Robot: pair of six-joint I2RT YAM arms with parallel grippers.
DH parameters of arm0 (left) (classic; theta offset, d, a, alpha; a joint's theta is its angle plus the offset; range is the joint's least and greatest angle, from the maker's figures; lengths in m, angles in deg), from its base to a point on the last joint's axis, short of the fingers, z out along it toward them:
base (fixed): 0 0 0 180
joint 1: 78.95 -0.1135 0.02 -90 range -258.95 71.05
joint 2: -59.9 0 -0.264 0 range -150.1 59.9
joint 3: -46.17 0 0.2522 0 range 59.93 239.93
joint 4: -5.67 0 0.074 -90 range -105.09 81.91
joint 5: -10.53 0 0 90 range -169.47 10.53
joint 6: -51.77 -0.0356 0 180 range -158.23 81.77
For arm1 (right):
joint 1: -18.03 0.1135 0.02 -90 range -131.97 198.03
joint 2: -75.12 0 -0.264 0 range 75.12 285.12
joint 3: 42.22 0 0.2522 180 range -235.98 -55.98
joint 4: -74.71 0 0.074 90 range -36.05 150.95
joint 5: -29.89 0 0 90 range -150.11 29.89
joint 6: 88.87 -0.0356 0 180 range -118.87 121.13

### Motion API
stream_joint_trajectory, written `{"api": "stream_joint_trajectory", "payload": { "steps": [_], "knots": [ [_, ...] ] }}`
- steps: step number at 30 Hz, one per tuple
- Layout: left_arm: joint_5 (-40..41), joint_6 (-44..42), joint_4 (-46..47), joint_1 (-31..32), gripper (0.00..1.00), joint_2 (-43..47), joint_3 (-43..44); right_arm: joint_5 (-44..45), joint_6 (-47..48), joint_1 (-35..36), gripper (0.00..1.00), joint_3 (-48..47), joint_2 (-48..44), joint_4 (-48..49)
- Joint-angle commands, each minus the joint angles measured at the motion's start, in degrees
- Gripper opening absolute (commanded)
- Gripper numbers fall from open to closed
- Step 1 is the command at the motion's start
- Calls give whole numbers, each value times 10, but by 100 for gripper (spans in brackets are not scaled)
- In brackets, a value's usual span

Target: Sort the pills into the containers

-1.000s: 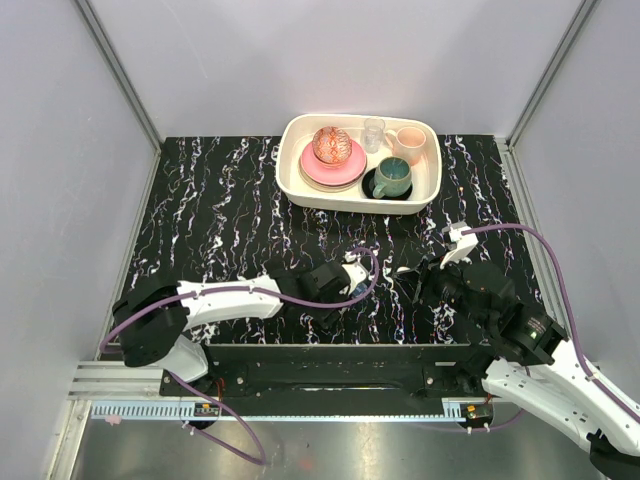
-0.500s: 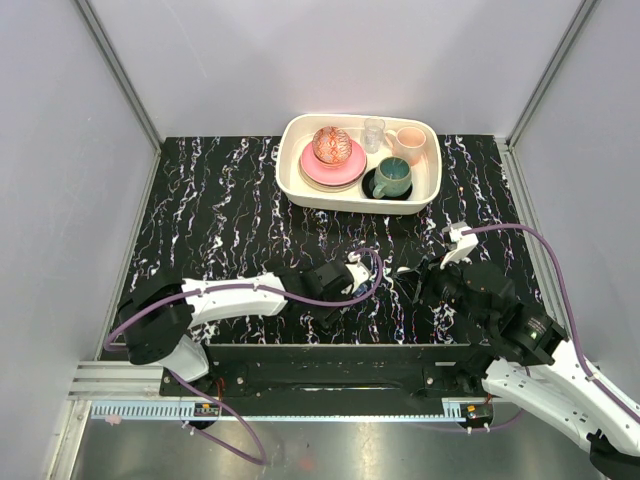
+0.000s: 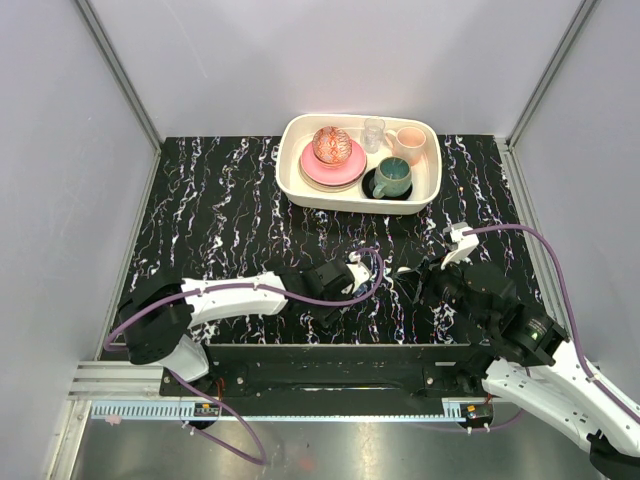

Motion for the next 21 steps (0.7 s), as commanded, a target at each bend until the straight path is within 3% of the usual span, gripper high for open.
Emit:
{"api": "stream_joint_trajectory", "payload": {
  "steps": [1,21],
  "knots": [
    [-5,-12,-10,-3,0,-2,28,15,-3,3,0,0,-2,8],
    [-14,-18,-27,-2,0,-23,43,16,-3,3,0,2,-5,8]
  ]
}}
